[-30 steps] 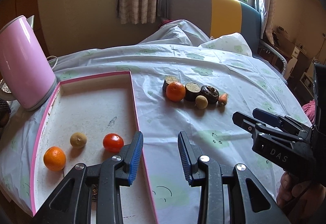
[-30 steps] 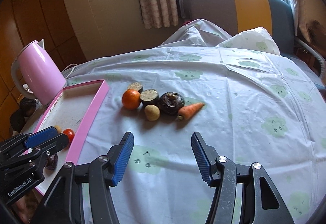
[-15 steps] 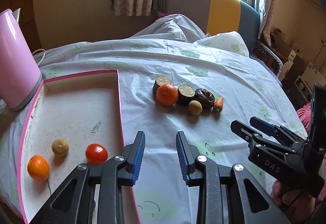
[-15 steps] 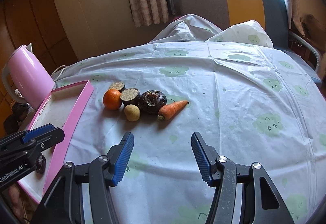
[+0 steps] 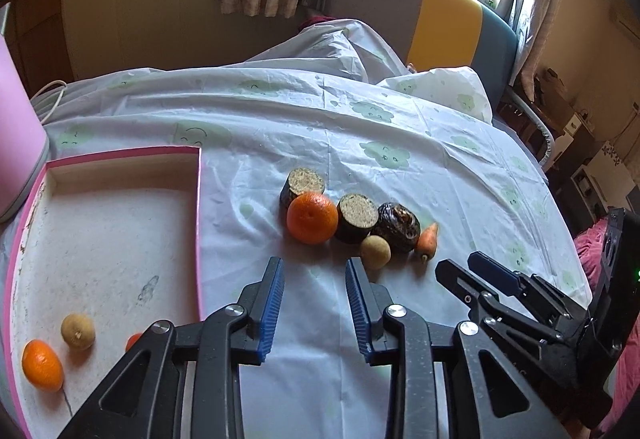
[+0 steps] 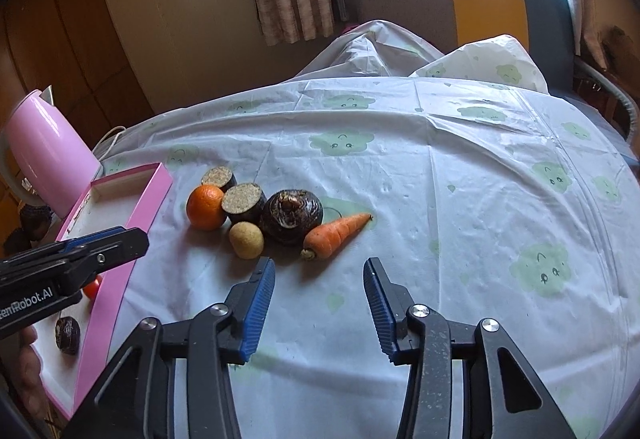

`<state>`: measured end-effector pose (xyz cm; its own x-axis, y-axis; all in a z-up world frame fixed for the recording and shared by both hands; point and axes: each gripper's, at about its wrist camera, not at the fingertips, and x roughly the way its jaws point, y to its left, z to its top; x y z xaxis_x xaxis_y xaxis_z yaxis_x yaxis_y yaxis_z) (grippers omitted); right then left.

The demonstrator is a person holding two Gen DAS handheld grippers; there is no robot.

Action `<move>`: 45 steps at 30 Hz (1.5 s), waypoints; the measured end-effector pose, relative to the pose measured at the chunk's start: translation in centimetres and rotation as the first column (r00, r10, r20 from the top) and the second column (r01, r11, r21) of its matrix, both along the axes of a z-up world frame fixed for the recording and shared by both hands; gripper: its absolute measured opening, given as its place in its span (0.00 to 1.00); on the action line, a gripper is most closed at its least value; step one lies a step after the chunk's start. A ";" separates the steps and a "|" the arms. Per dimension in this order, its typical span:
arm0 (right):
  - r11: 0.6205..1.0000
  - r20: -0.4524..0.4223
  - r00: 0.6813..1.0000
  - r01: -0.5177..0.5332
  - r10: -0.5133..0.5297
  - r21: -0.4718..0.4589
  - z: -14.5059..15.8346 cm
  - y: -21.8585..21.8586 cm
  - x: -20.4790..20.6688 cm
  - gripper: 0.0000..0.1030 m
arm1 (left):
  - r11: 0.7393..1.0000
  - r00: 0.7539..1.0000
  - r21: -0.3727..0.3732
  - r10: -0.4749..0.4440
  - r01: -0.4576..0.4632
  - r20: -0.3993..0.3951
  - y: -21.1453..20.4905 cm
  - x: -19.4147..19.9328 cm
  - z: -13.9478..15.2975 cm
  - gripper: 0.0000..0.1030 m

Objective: Organize fruits
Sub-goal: 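Grasp the large orange with the left gripper while the right gripper grasps the carrot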

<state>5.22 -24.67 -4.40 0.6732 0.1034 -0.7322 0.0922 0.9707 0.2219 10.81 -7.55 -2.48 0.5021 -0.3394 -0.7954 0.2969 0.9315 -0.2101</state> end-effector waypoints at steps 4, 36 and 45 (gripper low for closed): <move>1.000 -0.014 1.000 0.000 0.000 0.018 -0.4 -0.2 1.4 0.42 | 1.000 1.000 -0.009 0.002 -0.002 -0.015 -0.6 1.0 -0.3 0.34; 1.000 -0.044 0.999 0.002 -0.003 -0.017 -2.6 -0.8 2.8 0.24 | 0.991 0.990 -0.117 0.054 -0.070 -0.134 -0.9 6.4 -3.8 0.38; 1.000 -0.051 0.999 0.001 0.000 0.018 -2.8 -1.2 2.9 0.24 | 0.998 0.996 -0.053 0.029 -0.034 -0.088 -1.1 4.5 -3.1 0.37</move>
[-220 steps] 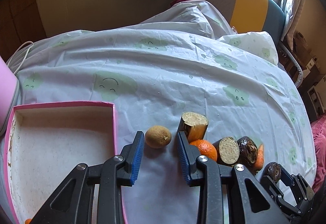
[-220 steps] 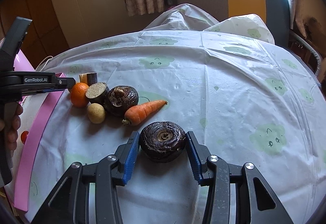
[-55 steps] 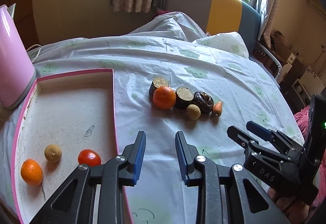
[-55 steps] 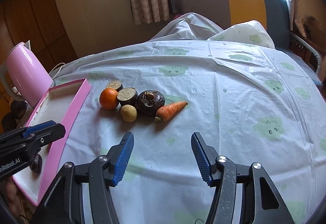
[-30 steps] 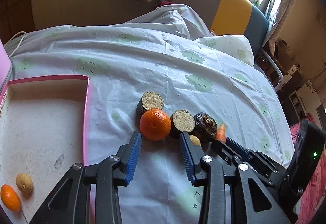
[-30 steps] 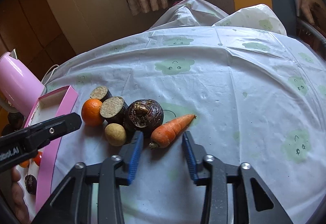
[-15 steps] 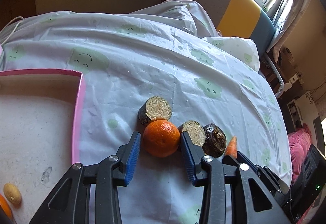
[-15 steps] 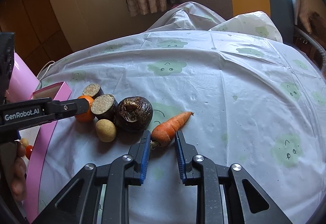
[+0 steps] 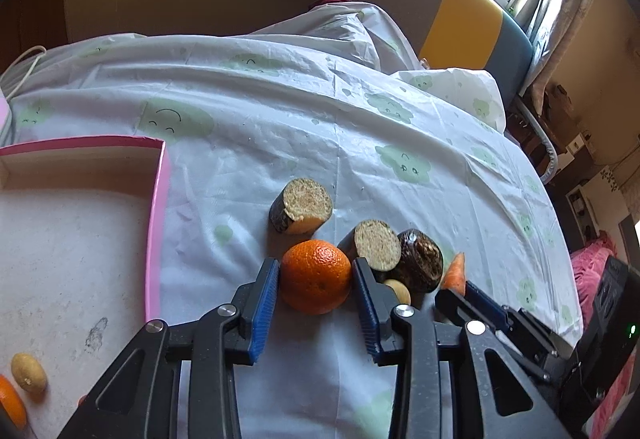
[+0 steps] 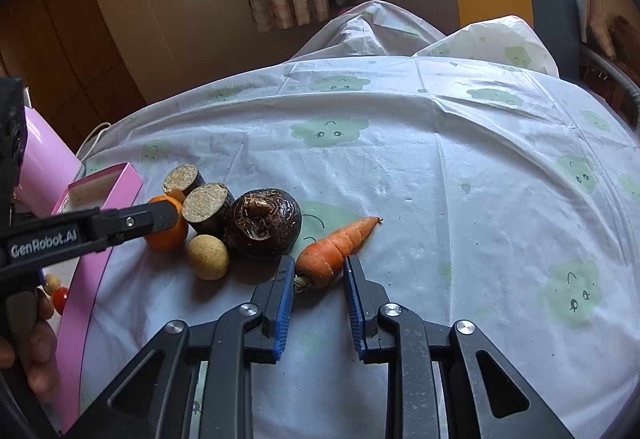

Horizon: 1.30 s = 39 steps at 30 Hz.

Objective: Organize fruits
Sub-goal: 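Grasp the large orange with the left gripper while the right gripper grasps the carrot, then lift the orange with the left gripper while the right gripper holds the carrot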

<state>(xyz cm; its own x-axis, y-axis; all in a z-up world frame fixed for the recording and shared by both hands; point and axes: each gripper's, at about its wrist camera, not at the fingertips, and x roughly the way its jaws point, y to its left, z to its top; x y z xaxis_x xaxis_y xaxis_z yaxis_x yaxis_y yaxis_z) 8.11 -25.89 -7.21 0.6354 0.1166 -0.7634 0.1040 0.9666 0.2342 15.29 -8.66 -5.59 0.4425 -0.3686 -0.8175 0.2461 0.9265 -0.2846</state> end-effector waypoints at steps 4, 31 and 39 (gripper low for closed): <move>1.000 -0.006 1.000 -0.001 0.001 -0.016 0.0 0.3 0.1 0.24 | 1.000 1.000 0.029 -0.008 0.007 0.018 0.1 -1.2 0.0 0.37; 0.999 0.007 1.000 -0.002 0.002 -0.049 -0.1 0.6 -0.1 0.24 | 0.992 0.994 0.118 -0.050 0.039 0.094 -1.4 -4.4 -1.2 0.37; 0.999 0.012 1.000 -0.003 0.004 -0.053 -0.1 0.8 -0.2 0.24 | 0.993 0.995 0.111 -0.045 0.035 0.094 -1.0 -5.8 -0.2 0.36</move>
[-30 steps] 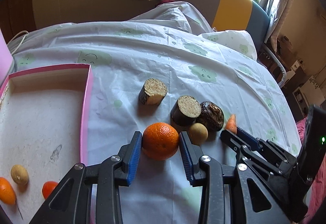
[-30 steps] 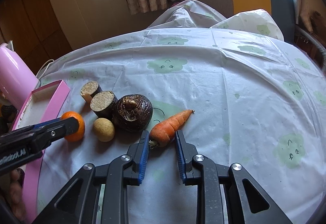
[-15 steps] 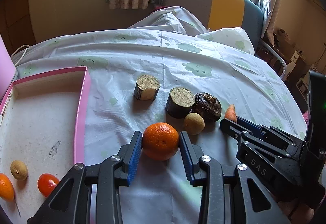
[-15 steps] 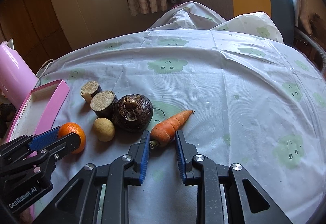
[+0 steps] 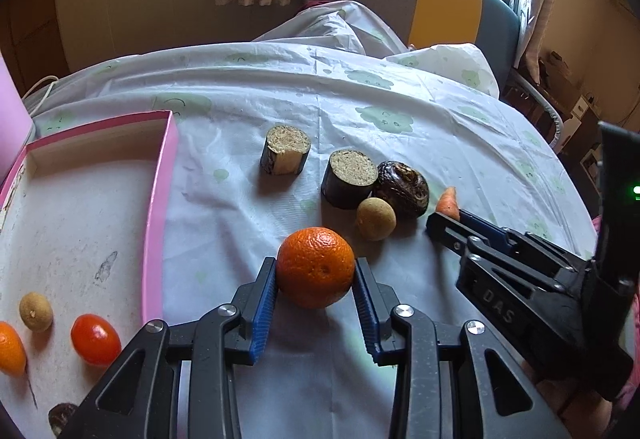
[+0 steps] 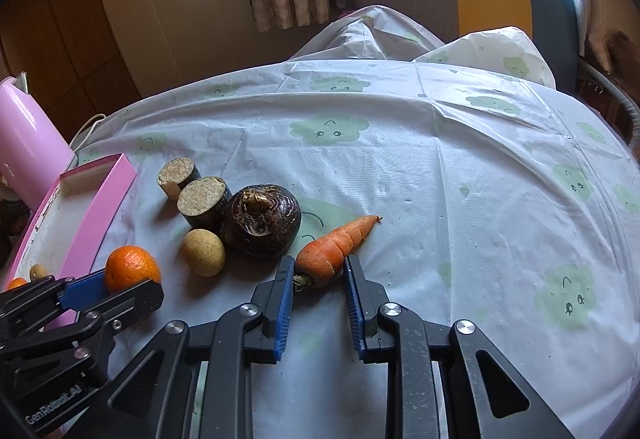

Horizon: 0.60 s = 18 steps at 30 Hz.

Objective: Organize fruits
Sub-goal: 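Lift the orange with the left gripper while the right gripper holds the carrot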

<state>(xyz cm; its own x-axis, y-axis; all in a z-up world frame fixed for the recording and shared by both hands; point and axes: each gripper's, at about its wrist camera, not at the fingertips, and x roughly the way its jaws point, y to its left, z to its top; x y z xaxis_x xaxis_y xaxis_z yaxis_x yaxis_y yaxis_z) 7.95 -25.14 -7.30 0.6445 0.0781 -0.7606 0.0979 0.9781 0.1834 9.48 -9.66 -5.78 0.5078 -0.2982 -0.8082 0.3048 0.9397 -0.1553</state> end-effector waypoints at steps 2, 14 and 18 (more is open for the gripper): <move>1.000 0.002 1.000 0.000 0.000 0.006 0.0 -0.1 0.0 0.24 | 1.000 1.000 -0.004 0.001 -0.001 0.014 0.3 -0.7 0.8 0.36; 1.000 -0.001 1.000 -0.006 0.006 -0.010 0.1 -0.1 -0.2 0.24 | 0.998 0.992 -0.006 0.067 -0.067 0.104 4.1 -3.3 4.4 0.37; 0.999 -0.007 1.000 -0.013 0.012 -0.040 0.5 0.3 -0.7 0.24 | 0.994 0.988 -0.009 0.111 -0.111 0.107 6.1 -3.3 4.5 0.37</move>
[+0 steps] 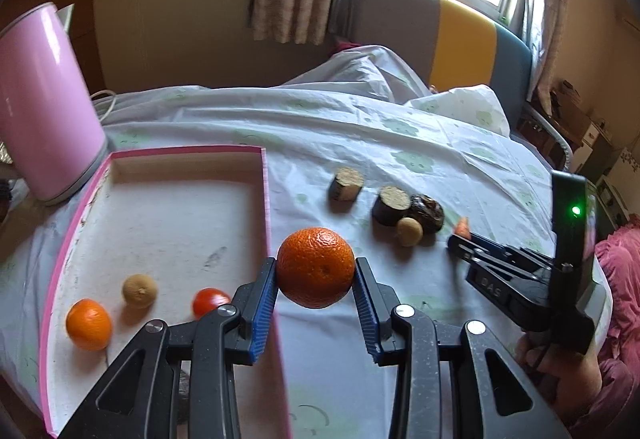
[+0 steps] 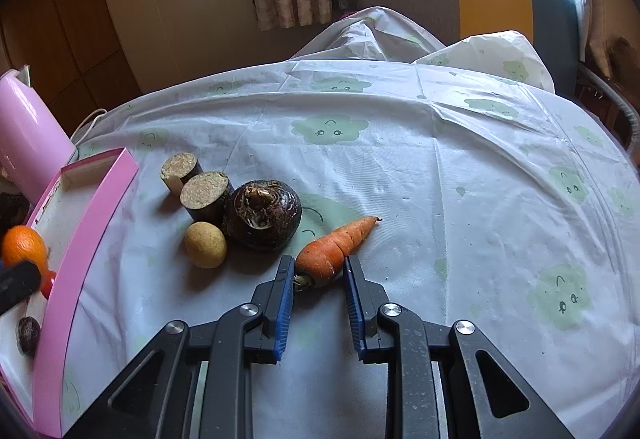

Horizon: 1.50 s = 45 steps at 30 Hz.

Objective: Organize fruits
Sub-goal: 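Carry orange and carrot into the pink tray and open both grippers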

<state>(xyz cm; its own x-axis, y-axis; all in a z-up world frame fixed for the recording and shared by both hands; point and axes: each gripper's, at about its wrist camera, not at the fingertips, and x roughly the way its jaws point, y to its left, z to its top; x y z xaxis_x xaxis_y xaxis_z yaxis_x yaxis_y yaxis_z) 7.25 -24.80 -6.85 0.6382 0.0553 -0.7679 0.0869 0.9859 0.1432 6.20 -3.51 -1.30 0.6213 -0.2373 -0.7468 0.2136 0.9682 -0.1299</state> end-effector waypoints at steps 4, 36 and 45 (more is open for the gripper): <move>1.000 0.001 1.000 -0.013 0.013 -0.013 0.3 0.4 -1.1 0.24 | 0.999 0.999 -0.009 0.047 -0.048 -0.010 2.2 0.3 -0.4 0.37; 0.832 0.097 0.831 -0.553 0.547 0.043 6.3 20.6 -6.2 0.25 | 0.950 0.954 -0.089 0.296 -0.299 -0.036 13.4 -0.6 -0.1 0.50; 0.856 0.097 0.854 -0.516 0.511 0.035 6.0 19.4 -6.8 0.55 | 0.961 0.964 -0.069 0.266 -0.267 -0.022 12.1 -1.8 -0.3 0.50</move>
